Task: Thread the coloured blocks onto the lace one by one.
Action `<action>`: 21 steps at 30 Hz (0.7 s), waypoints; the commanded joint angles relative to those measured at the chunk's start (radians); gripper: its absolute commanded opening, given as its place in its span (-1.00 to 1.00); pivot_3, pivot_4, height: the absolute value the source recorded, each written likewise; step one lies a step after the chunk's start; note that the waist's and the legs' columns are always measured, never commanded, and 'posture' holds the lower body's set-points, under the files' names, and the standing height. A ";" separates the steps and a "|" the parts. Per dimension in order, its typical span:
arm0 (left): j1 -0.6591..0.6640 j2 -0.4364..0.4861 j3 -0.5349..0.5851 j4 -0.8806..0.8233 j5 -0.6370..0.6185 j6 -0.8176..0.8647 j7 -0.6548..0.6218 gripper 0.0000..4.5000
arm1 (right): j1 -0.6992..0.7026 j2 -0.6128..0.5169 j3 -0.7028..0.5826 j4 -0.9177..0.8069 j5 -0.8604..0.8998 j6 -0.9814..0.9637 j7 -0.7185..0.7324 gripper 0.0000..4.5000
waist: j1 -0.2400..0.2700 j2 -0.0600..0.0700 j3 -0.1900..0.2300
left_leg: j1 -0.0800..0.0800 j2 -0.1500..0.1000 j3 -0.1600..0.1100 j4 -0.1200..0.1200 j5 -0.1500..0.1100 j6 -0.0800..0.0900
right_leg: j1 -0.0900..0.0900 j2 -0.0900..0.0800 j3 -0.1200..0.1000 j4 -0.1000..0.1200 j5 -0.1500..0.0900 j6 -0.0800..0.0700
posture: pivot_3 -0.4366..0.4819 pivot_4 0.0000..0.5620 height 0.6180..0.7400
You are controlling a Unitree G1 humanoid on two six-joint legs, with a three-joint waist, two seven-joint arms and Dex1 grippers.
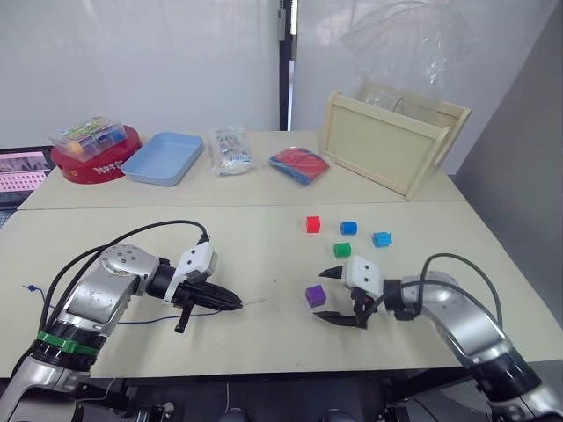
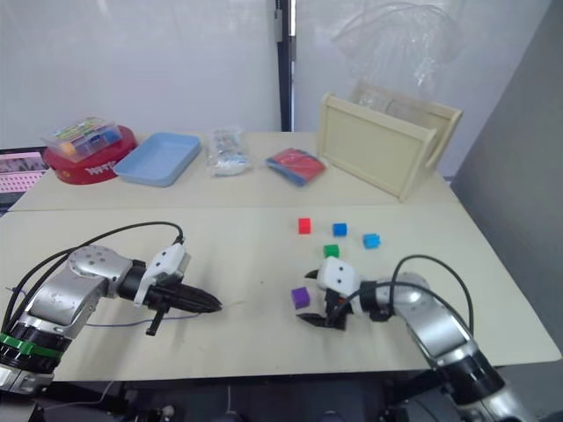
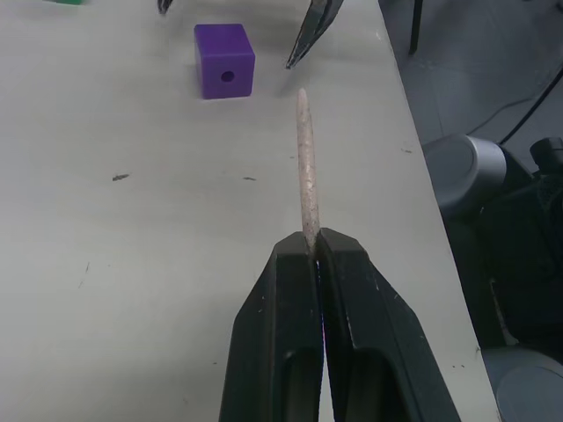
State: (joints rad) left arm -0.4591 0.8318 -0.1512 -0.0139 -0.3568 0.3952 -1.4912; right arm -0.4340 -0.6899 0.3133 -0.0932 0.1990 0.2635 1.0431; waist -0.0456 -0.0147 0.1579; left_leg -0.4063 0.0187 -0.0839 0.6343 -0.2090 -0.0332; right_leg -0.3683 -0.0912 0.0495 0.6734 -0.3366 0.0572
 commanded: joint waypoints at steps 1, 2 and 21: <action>0.010 0.002 0.022 -0.046 -0.024 0.013 0.020 -1.00 | -0.101 0.014 0.042 0.106 -0.023 -0.071 0.132 0.99 | 0.000 0.000 0.000 | 0.000 0.000 0.000 0.000 0.000 0.000 | 0.000 0.000 0.000 0.000 0.000 0.000 | -0.05 -0.47 1.00; 0.015 0.003 0.023 -0.051 -0.024 0.013 0.023 -1.00 | -0.114 0.020 0.053 0.127 -0.026 -0.077 0.155 0.99 | 0.001 0.000 0.000 | 0.000 0.000 0.000 0.000 0.000 0.000 | 0.000 0.000 0.000 0.000 0.000 0.000 | -0.05 -0.47 1.00; -0.015 0.073 -0.097 -0.258 0.026 0.283 0.132 -1.00 | 0.015 0.067 0.012 -0.052 -0.037 0.000 0.096 -0.47 | 0.001 0.000 0.000 | 0.000 0.000 -0.001 0.001 0.000 0.000 | 0.000 0.000 -0.001 0.003 0.000 0.000 | -0.05 -0.47 1.00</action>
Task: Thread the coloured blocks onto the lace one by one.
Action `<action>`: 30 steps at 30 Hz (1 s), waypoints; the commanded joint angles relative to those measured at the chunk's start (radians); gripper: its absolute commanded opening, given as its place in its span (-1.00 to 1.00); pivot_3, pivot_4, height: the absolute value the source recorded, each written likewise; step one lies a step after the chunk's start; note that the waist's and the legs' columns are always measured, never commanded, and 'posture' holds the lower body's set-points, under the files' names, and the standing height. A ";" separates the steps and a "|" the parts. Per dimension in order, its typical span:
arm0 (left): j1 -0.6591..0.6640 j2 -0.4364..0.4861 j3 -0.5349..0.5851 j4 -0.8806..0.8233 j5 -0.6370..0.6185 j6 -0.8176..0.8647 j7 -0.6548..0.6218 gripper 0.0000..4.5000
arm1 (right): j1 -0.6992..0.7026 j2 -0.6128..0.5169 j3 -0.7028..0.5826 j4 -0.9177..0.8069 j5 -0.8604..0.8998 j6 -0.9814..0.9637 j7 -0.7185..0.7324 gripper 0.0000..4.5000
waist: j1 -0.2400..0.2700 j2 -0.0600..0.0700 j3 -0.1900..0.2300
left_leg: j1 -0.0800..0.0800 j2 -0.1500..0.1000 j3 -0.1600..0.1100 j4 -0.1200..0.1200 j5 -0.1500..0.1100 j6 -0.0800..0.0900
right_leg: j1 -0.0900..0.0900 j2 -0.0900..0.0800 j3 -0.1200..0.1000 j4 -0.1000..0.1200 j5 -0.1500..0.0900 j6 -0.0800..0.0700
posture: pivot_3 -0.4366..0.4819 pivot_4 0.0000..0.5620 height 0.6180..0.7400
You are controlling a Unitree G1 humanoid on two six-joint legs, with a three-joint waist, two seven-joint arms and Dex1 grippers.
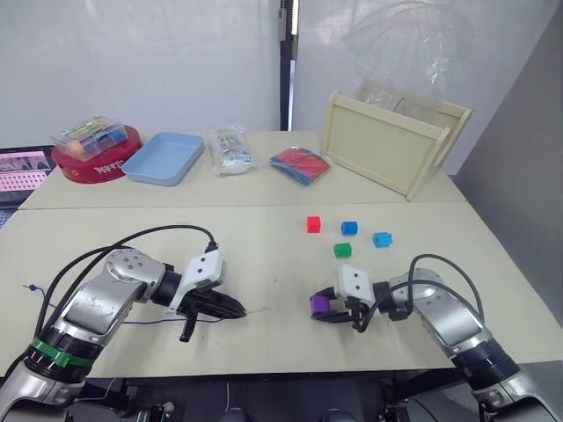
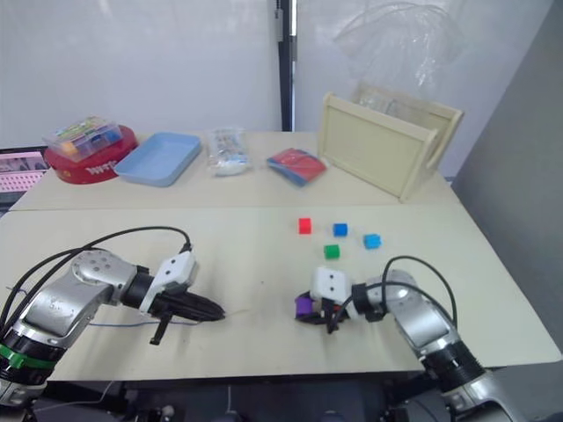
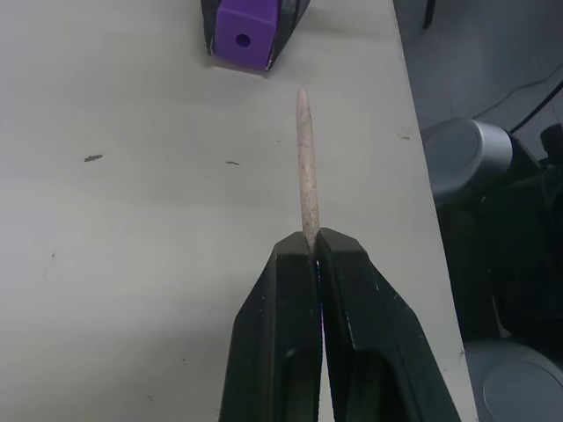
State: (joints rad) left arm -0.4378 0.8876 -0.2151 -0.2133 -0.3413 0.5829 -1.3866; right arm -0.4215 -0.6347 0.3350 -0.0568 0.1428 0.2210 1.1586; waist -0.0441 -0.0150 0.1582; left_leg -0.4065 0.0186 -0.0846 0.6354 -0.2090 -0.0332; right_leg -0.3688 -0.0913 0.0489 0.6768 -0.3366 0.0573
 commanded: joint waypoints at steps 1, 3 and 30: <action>-0.058 0.008 -0.035 -0.070 -0.007 0.133 0.034 -1.00 | 0.006 0.017 0.001 -0.109 0.012 0.061 -0.026 -0.47 | 0.001 0.000 0.000 | 0.000 0.000 0.000 0.000 0.000 0.000 | 0.000 0.000 0.000 0.000 0.000 0.000 | -0.05 -0.47 1.00; -0.117 0.003 -0.081 -0.086 0.001 0.219 0.049 -1.00 | 0.006 0.033 0.026 -0.143 0.005 0.103 -0.035 -0.47 | 0.001 -0.001 0.001 | 0.000 0.000 0.000 0.001 0.000 0.000 | 0.000 0.000 0.000 0.000 0.000 0.000 | -0.05 -0.47 1.00; -0.157 -0.026 -0.236 -0.054 0.090 0.248 0.134 -1.00 | -0.065 0.119 0.114 -0.061 -0.064 0.093 -0.032 -0.47 | 0.002 -0.002 0.001 | -0.001 0.000 0.000 0.002 0.000 0.000 | 0.000 0.000 0.000 0.001 0.000 0.000 | -0.05 -0.47 1.00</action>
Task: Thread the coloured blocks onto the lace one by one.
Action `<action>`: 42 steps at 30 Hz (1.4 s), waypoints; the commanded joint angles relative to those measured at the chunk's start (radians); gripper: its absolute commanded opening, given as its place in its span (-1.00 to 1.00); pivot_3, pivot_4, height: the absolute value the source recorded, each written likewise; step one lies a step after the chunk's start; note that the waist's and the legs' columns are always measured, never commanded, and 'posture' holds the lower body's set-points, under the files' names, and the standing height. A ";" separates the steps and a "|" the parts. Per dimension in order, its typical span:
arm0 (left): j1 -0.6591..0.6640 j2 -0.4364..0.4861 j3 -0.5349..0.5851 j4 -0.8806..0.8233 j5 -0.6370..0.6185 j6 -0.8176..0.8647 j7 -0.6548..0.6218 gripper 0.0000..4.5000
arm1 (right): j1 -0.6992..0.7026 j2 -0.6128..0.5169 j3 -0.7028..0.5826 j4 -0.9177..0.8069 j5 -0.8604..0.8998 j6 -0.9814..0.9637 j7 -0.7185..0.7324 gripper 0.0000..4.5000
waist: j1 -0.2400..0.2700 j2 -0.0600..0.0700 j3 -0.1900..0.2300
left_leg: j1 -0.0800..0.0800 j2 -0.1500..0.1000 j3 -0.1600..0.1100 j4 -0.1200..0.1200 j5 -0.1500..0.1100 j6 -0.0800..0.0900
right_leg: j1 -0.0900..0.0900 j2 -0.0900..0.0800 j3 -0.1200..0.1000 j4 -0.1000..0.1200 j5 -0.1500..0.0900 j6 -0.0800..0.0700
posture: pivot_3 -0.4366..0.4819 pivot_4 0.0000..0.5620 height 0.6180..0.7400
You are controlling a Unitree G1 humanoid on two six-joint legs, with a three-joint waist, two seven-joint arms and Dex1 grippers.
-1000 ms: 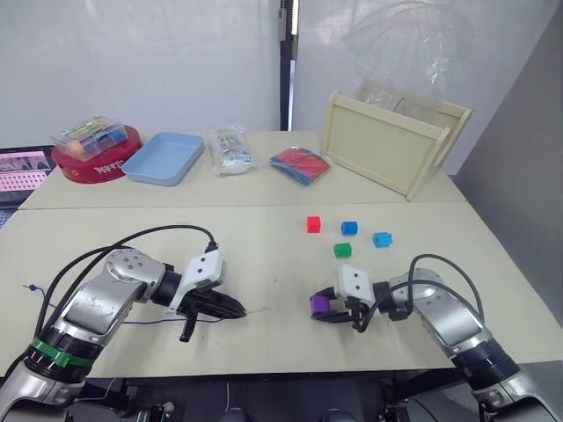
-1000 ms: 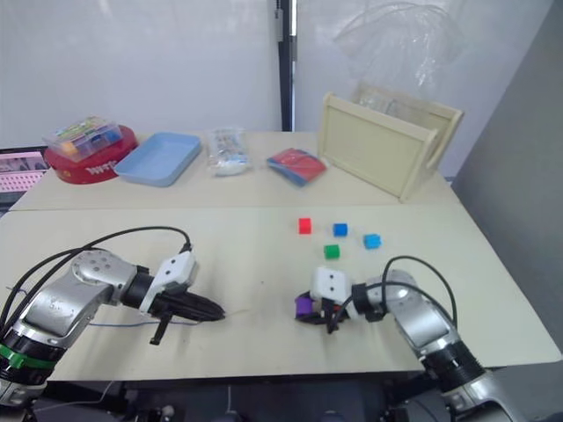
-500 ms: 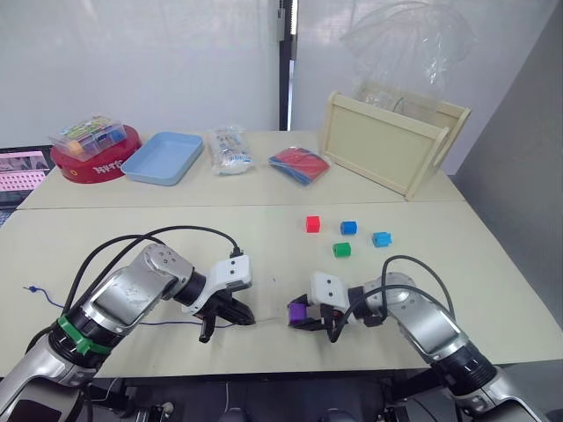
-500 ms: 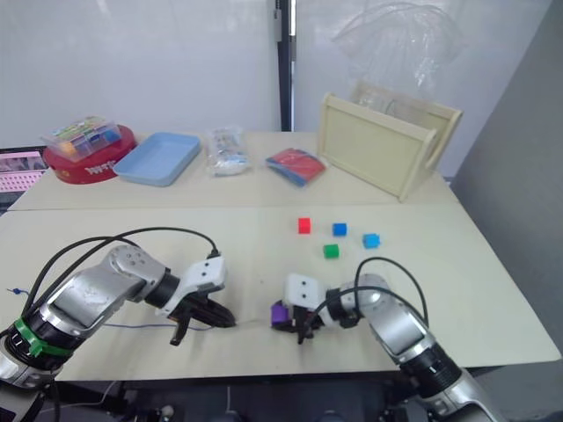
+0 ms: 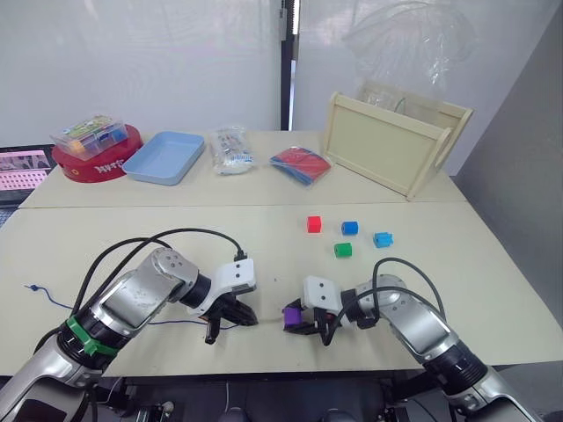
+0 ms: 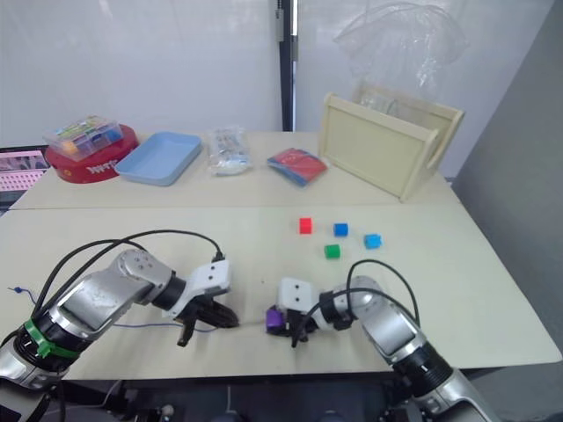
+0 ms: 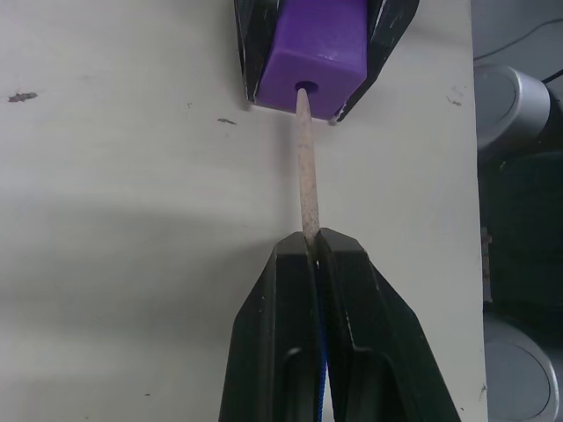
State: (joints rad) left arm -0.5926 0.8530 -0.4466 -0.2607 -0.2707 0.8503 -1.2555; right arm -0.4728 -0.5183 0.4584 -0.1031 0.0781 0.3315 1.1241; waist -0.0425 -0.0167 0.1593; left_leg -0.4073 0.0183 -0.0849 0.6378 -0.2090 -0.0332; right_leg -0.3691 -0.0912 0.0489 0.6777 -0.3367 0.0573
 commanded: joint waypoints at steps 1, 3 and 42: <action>-0.002 0.008 -0.007 -0.005 0.023 -0.023 0.005 -1.00 | -0.013 0.002 -0.009 -0.015 0.001 -0.018 0.002 -0.47 | 0.000 0.000 0.000 | 0.000 0.000 0.000 0.000 0.000 0.000 | 0.000 0.000 0.000 0.000 0.000 0.000 | -0.05 -0.47 1.00; -0.006 -0.006 -0.010 -0.005 0.021 -0.015 0.011 -1.00 | -0.013 0.002 -0.010 -0.016 0.001 -0.017 0.002 -0.47 | 0.000 0.000 0.000 | 0.000 0.000 0.000 0.000 0.000 0.000 | 0.000 0.000 0.000 0.000 0.000 0.000 | -0.05 -0.47 1.00; -0.018 -0.030 0.016 -0.032 0.010 0.005 0.014 -1.00 | 0.002 -0.002 0.006 0.041 -0.021 -0.044 0.027 -0.47 | 0.001 0.000 0.000 | 0.000 0.000 0.000 0.000 0.000 0.000 | 0.000 0.000 0.000 0.000 0.000 0.000 | -0.05 -0.47 1.00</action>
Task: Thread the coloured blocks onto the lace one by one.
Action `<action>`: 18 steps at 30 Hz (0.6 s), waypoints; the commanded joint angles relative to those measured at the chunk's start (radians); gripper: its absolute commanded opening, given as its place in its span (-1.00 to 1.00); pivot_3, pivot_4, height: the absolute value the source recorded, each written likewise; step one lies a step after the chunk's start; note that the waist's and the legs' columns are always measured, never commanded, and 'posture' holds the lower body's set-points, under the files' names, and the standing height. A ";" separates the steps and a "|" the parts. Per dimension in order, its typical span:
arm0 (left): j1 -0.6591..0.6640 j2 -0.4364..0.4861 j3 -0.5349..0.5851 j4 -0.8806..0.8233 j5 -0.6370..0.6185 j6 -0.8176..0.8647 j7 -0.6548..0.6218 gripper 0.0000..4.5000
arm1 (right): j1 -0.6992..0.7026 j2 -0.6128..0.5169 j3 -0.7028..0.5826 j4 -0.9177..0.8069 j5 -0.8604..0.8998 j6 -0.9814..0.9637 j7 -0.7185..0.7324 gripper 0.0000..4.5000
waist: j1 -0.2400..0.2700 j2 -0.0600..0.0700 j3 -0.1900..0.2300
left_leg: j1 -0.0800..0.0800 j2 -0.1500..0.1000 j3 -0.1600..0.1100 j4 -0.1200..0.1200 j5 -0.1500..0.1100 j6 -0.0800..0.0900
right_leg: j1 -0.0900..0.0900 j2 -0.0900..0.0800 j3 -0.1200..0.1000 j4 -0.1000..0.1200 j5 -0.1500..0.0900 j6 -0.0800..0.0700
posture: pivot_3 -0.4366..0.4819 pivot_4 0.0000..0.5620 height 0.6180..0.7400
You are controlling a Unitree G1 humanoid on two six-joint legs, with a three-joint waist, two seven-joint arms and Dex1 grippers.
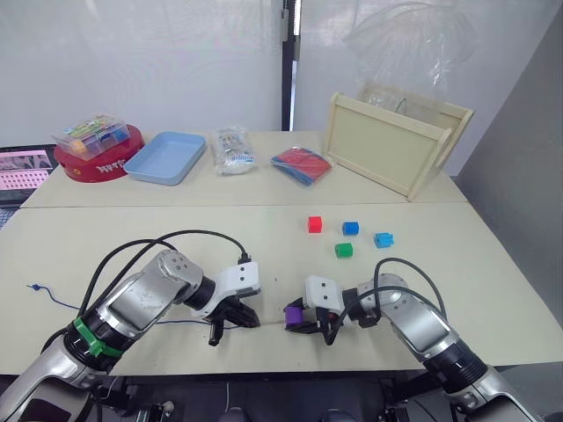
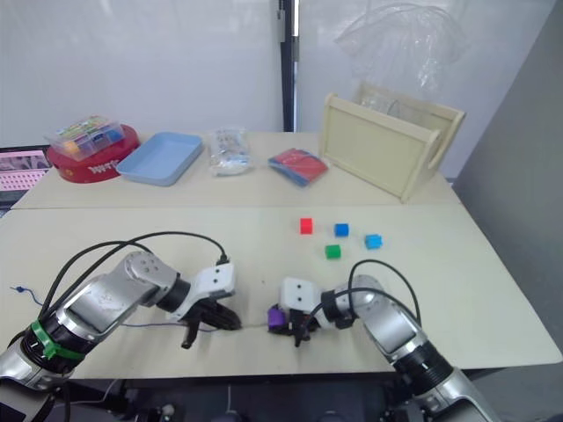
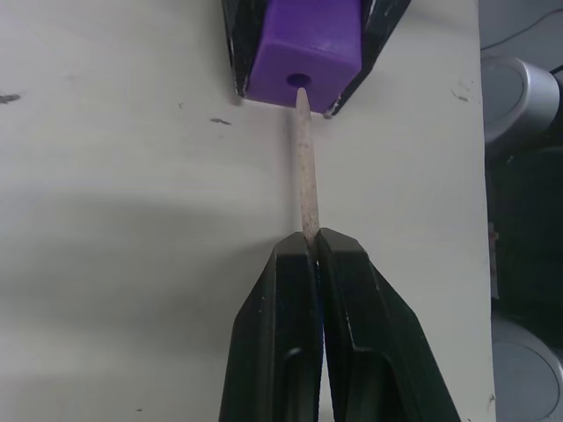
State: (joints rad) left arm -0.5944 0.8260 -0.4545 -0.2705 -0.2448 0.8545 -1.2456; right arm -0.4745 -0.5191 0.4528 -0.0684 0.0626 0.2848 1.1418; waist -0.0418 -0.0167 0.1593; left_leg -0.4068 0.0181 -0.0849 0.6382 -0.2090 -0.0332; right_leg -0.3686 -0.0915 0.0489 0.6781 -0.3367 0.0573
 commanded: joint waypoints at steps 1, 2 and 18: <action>-0.017 -0.004 0.027 -0.021 -0.018 0.003 0.005 -1.00 | 0.005 -0.002 0.011 0.005 -0.006 0.003 0.010 -0.47 | 0.000 0.000 0.000 | 0.000 0.000 0.000 0.000 0.000 0.000 | 0.000 0.000 0.000 0.000 0.000 0.000 | -0.05 -0.47 1.00; -0.018 -0.004 0.028 -0.021 -0.019 0.004 0.005 -1.00 | 0.007 -0.004 0.011 0.003 -0.006 0.003 0.010 -0.47 | 0.000 0.000 0.000 | 0.000 0.000 0.000 0.000 0.000 0.000 | 0.000 0.000 0.000 0.000 0.000 0.000 | -0.05 -0.47 1.00; -0.059 -0.140 -0.041 0.003 -0.005 -0.005 0.070 -1.00 | 0.015 0.005 0.023 -0.018 -0.012 0.023 0.000 -0.47 | 0.001 0.000 0.000 | 0.000 0.000 0.000 0.000 0.000 0.000 | 0.000 0.000 0.000 0.000 0.000 0.000 | -0.05 -0.47 1.00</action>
State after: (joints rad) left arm -0.6307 0.7196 -0.4856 -0.2540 -0.2469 0.8594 -1.1881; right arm -0.4727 -0.5201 0.4531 -0.0769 0.0610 0.2949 1.1430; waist -0.0412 -0.0168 0.1593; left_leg -0.4071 0.0180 -0.0849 0.6386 -0.2090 -0.0332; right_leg -0.3685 -0.0915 0.0489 0.6780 -0.3367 0.0573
